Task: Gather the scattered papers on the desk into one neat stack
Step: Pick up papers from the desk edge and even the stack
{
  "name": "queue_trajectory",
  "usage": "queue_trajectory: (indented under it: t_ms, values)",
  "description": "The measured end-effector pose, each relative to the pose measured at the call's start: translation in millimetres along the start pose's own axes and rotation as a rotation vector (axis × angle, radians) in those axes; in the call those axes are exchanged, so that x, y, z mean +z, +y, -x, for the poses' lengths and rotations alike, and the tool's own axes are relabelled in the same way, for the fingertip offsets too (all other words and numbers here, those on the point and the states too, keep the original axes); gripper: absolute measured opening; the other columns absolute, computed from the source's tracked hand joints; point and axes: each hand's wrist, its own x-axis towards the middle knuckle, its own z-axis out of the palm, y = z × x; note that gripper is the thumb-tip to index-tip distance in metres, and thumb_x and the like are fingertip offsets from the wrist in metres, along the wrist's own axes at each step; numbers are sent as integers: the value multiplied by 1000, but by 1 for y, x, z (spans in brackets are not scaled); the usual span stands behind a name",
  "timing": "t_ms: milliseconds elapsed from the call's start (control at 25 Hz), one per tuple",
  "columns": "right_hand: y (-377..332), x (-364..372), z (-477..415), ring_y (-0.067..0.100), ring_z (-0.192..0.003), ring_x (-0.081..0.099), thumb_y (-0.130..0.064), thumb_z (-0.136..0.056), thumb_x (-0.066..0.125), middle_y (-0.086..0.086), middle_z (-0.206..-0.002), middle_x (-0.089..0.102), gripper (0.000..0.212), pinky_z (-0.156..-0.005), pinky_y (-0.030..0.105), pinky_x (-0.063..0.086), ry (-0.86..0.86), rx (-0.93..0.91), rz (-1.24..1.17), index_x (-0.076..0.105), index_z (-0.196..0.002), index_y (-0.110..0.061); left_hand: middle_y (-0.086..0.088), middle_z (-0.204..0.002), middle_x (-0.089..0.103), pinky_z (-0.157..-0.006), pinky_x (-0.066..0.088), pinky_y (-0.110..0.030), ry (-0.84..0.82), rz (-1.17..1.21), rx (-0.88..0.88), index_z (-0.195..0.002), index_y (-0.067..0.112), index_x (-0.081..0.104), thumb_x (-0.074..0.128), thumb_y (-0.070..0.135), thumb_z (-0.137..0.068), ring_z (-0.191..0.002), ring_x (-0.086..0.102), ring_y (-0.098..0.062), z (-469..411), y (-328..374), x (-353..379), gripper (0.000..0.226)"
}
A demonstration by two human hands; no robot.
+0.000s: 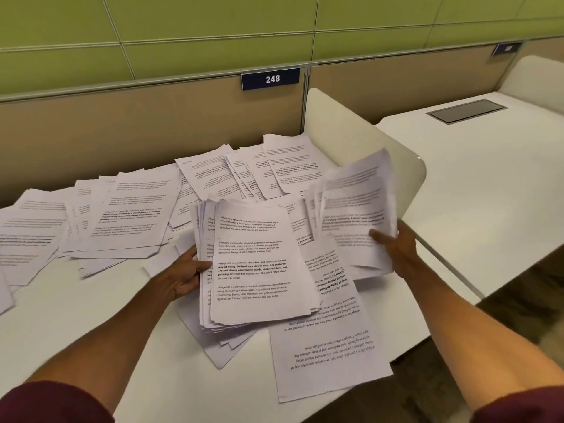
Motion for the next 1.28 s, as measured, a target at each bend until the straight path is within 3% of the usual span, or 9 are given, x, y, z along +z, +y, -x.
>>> queue_trajectory:
  t_ms: [160, 360, 640, 800, 880, 960, 1040, 1160, 1280]
  values:
    - [-25, -13, -4, 15, -86, 70, 5, -80, 72, -1, -102, 71, 42, -73, 27, 59, 119, -55, -327, 60, -118, -9, -21, -128, 58, -71, 57, -53, 0, 22, 13, -136, 18, 48, 41, -19, -90, -101, 62, -37, -6, 3, 12, 59]
    - [-36, -2, -6, 16, -102, 70, 10, -85, 65, 2, -118, 70, 50, -83, 30, 59, -10, -74, -576, 55, -131, -6, -21, -125, 62, -75, 55, -58, -35, -33, -9, -140, 14, 45, 45, -19, -89, -110, 61, -42, -6, 1, 32, 61]
    - [-3, 63, 26, 32, -102, 67, -5, -74, 82, 19, -123, 65, 63, -79, 39, 60, -459, 144, 150, 48, -127, 2, -18, -129, 60, -81, 56, -53, -59, -29, -48, -137, 19, 47, 48, 6, -99, -109, 61, -36, -6, -17, 59, 41]
    - [3, 94, 40, 19, -94, 59, -16, -83, 76, 11, -110, 59, 73, -71, 21, 53, -798, 153, 497, 29, -139, -13, -16, -134, 58, -98, 46, -59, -91, -75, 98, -139, 10, 46, 62, -2, -88, -118, 59, -36, -8, -29, 65, 55]
    - [-1, 98, 41, 20, -93, 57, -21, -85, 74, 13, -109, 59, 66, -73, 23, 48, -730, 82, 587, 39, -141, -15, -20, -134, 57, -98, 46, -58, -21, -154, 137, -138, 5, 45, 64, -13, -82, -117, 59, -38, -8, -32, 67, 61]
    - [1, 89, 33, 27, -112, 55, -32, -83, 76, 13, -122, 56, 64, -89, 28, 43, -378, -32, 752, 47, -138, -15, -21, -131, 58, -96, 48, -56, 57, -150, 146, -134, 3, 49, 63, -17, -80, -114, 59, -39, -9, -34, 62, 59]
    - [1, 74, 29, 35, -130, 38, -41, -73, 81, 14, -138, 42, 79, -103, 42, 37, -68, 169, 987, 43, -137, -15, -22, -130, 59, -95, 49, -53, 92, -130, 157, -132, 3, 50, 63, -17, -80, -113, 60, -39, -8, -32, 51, 57]
    - [-1, 70, 31, 34, -130, 34, -42, -63, 88, 14, -137, 36, 86, -99, 47, 38, -66, 491, 1117, 44, -132, -15, -23, -130, 58, -92, 49, -48, 126, -118, 182, -132, 2, 50, 62, -18, -80, -111, 60, -37, -6, -33, 34, 57]
    - [-3, 84, 31, 32, -130, 38, -31, -68, 88, 15, -137, 42, 82, -100, 45, 42, -157, 432, 1114, 44, -133, -10, -24, -132, 56, -94, 47, -51, 140, -102, 179, -135, 0, 48, 61, -19, -80, -117, 56, -41, -1, -35, 30, 59]
